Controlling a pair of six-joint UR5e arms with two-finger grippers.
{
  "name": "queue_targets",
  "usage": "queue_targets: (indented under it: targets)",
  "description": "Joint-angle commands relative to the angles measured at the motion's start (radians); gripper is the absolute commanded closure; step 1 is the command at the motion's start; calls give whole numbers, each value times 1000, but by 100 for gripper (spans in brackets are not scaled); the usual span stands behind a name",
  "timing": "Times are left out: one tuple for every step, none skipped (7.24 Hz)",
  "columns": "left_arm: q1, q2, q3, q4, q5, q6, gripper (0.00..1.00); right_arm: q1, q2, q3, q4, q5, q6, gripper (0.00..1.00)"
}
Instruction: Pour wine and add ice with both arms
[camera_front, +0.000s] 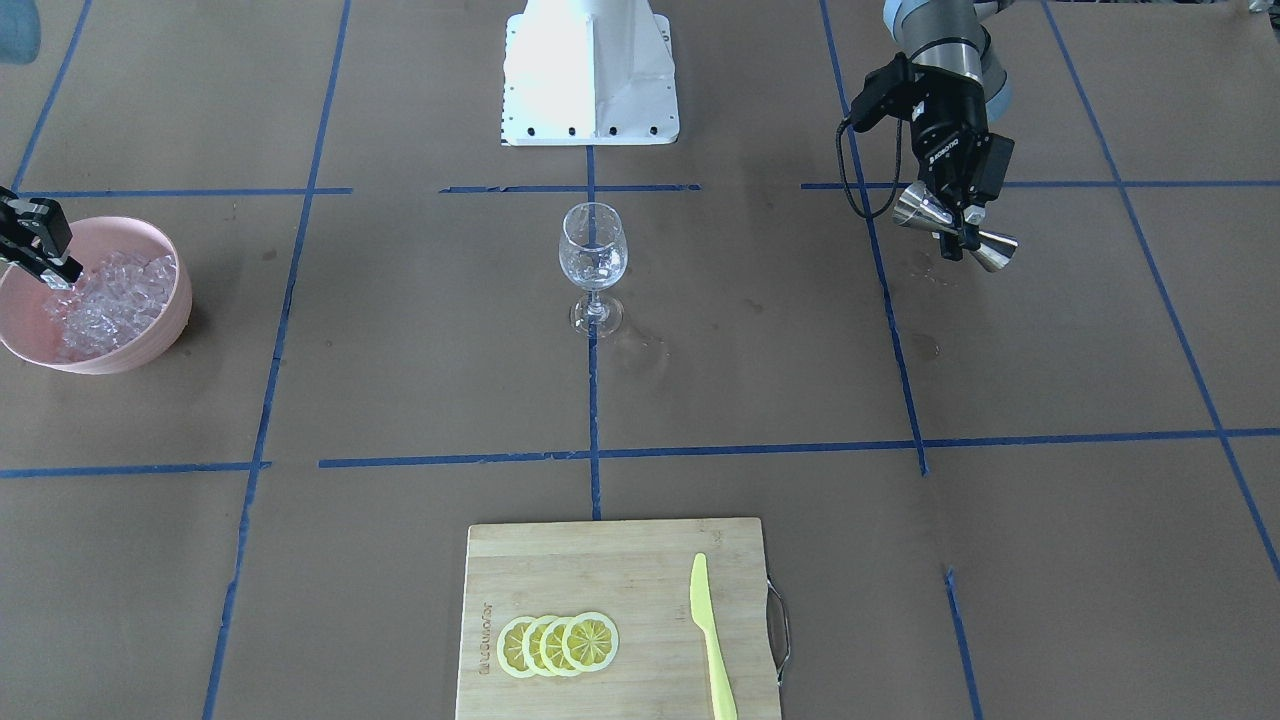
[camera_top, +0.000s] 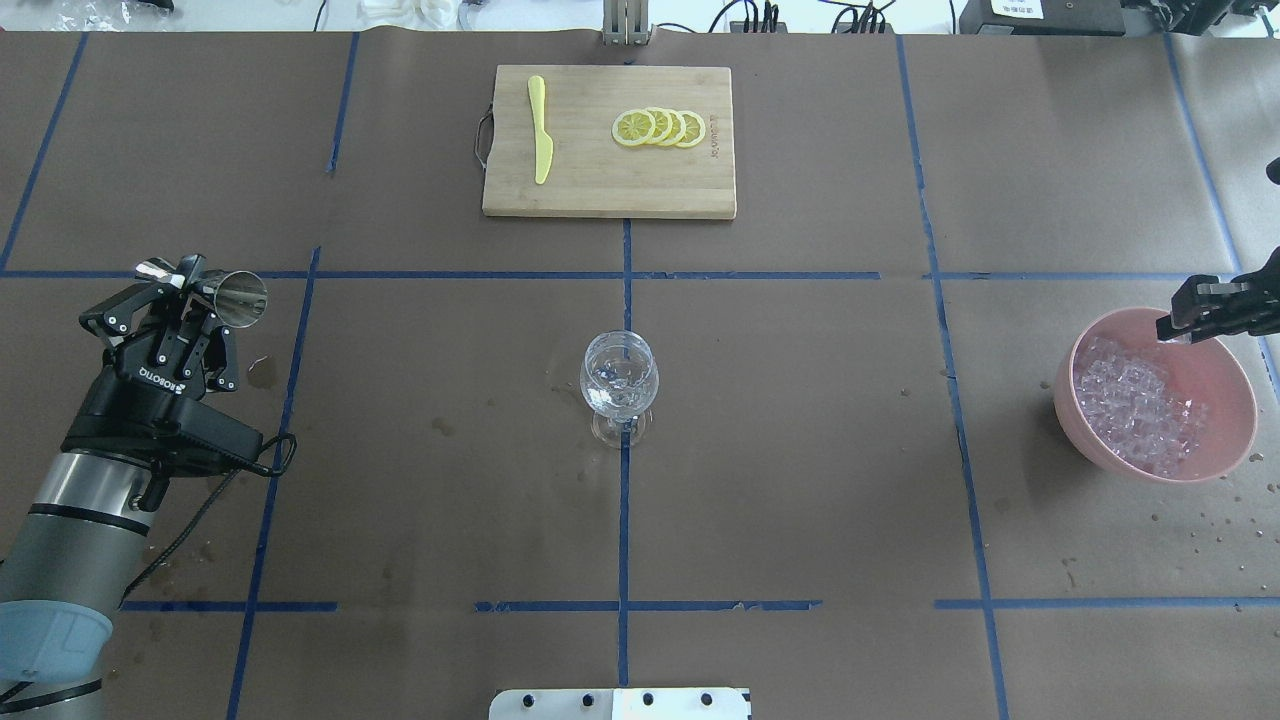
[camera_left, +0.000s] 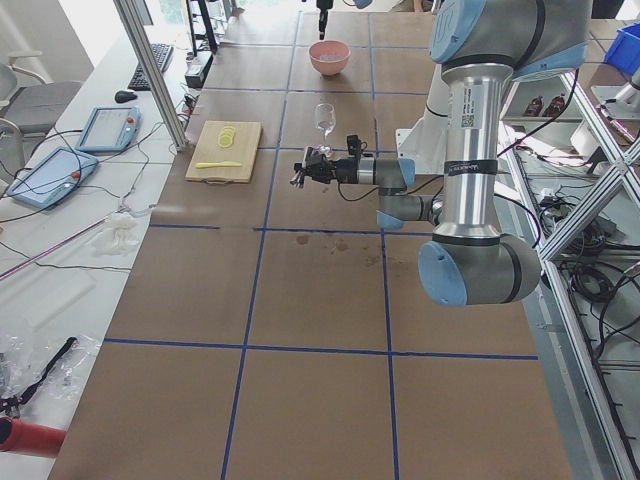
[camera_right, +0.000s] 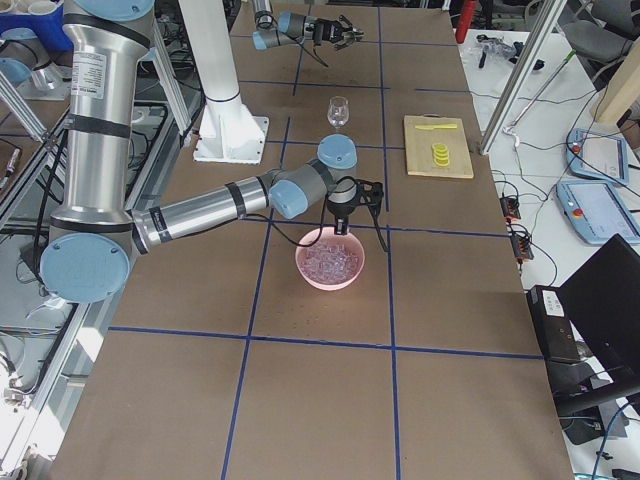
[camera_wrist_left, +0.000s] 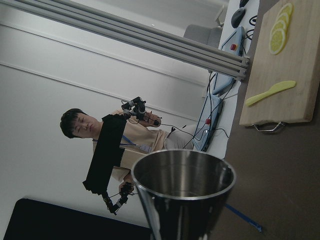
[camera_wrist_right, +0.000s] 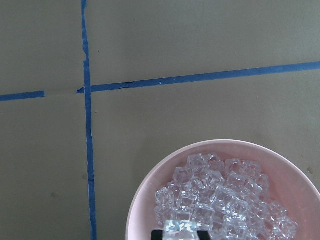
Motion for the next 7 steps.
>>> queue_targets:
  targets:
    - [0, 19, 3, -1, 23, -16, 100, 4, 4, 17, 0, 3, 3, 100]
    - [1, 24, 5, 0, 18, -22, 100, 4, 4, 28, 0, 1, 4, 100]
    - [3, 22, 6, 4, -5, -142, 100, 7, 4, 31, 0, 1, 4, 100]
    - [5, 24, 8, 5, -50, -285, 100, 7, 4, 37, 0, 1, 4, 100]
    - [5, 24, 14, 5, -65, -377, 100, 8, 4, 48, 0, 0, 6, 100]
    - [6, 22, 87, 2, -68, -525, 100, 8, 4, 57, -1, 1, 8, 100]
    - [6, 22, 115, 1, -75, -632, 100, 10, 3, 59, -1, 1, 8, 100]
